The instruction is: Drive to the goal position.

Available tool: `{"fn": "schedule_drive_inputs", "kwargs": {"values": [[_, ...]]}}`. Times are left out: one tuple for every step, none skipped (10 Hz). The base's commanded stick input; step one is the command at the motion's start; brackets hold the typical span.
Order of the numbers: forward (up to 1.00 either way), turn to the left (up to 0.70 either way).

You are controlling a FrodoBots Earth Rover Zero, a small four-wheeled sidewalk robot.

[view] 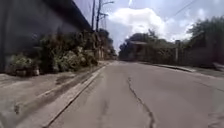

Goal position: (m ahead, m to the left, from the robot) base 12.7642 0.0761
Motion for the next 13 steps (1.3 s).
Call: {"fn": "schedule_drive_inputs", "kwargs": {"values": [[1.00, -0.05], [1.00, -0.02], [1.00, 0.00], [1.00, 0.00], [1.00, 0.00], [1.00, 0.00], [1.00, 0.00], [1.00, 0.00], [1.00, 0.00], [1.00, 0.00], [1.00, 0.00], [1.00, 0.00], [1.00, 0.00]]}}
